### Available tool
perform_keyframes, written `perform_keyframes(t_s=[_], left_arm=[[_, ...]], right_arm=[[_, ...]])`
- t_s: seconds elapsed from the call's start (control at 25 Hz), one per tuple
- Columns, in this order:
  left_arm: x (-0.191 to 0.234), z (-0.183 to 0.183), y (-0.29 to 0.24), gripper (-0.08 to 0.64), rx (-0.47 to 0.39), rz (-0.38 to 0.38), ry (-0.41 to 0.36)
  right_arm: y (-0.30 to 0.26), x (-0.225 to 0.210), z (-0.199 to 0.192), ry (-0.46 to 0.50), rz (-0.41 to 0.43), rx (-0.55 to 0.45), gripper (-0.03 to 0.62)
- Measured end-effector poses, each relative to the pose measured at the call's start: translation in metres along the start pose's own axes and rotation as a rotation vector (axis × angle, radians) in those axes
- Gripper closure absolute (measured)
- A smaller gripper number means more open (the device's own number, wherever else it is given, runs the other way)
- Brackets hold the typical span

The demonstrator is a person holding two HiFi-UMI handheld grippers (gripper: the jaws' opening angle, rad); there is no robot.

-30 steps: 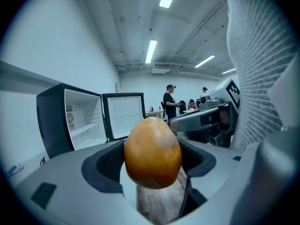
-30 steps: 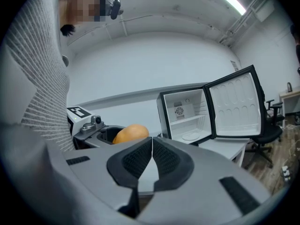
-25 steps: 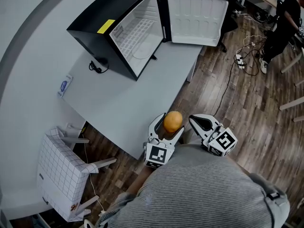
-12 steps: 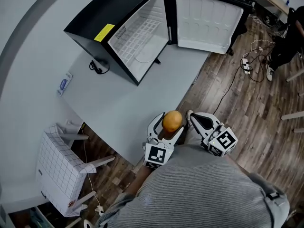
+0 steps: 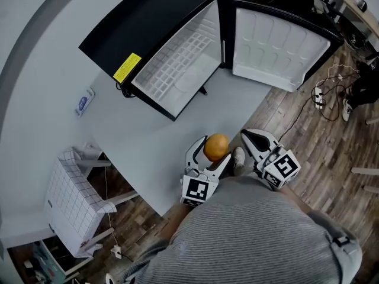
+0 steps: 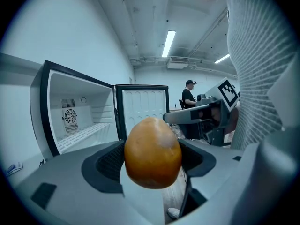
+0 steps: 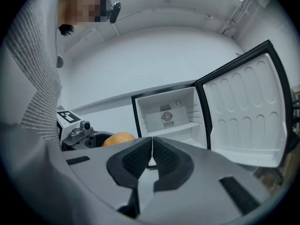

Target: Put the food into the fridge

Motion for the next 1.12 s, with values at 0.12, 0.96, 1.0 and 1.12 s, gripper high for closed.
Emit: perform_keyframes(t_s=[0.12, 0.96, 1.0, 1.12], left_arm=[[0.011, 0.008, -0.034, 0.193, 0.015, 0.051, 0.003], [0.041, -0.004, -0.128, 0.193, 0.103, 0.200, -0.023], [0.043, -0.005, -0.128, 0.193, 0.109, 0.195, -0.027], [0.047, -0.010, -0.130, 0.193, 0.135, 0.183, -0.017]], right_arm=[[-0.019, -0.037, 0.012, -0.008, 0.048, 0.012, 0.580], [-0.077, -0.147, 0.010, -0.062, 0.212, 0.047, 0.580], [-0.078, -0.147, 0.009, -0.060, 0.213, 0.045, 0.580], [-0.080, -0.147, 0.009, -0.057, 0.209, 0.042, 0.580]])
Point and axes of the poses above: the fingertips, and each gripper's own axes: y backward along the fingers, x to its left, z out of its top, the point moved 7 cm from there along y, backward along the fingers, and after that the axes turned 15 degrees about -x, right-handed, at the moved point
